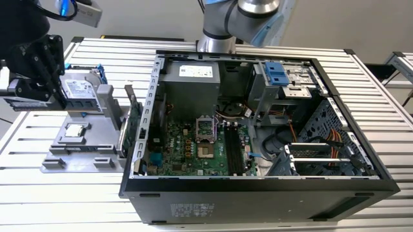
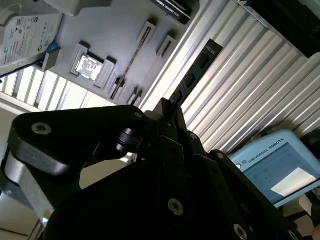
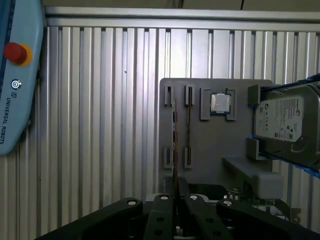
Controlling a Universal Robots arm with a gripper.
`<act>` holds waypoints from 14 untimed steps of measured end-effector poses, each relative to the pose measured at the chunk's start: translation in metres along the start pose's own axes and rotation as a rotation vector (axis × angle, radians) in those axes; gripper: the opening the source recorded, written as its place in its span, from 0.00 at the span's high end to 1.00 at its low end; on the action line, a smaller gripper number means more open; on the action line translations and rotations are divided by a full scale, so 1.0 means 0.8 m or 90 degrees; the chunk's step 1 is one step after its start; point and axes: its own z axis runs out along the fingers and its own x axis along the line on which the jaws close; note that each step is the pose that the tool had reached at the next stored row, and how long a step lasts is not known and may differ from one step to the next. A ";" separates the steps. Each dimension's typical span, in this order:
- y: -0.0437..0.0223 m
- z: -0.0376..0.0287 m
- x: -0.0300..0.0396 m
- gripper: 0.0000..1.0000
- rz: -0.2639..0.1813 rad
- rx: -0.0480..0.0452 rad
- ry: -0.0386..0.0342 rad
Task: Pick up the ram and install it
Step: 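Pick up the ram and move it above insertion slot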
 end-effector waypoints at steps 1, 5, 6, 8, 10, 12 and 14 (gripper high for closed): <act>-0.0016 -0.0001 0.0000 1.00 0.001 -0.0001 0.0000; -0.0066 -0.0002 0.0000 1.00 0.008 -0.0005 -0.0002; -0.0080 -0.0003 0.0000 1.00 0.010 -0.0006 -0.0003; -0.0108 -0.0004 0.0001 1.00 0.011 -0.0009 -0.0003; -0.0134 -0.0005 0.0001 1.00 0.011 -0.0011 -0.0003; -0.0162 -0.0006 0.0001 1.00 0.011 -0.0013 -0.0003; -0.0189 -0.0007 0.0001 1.00 0.011 -0.0015 -0.0003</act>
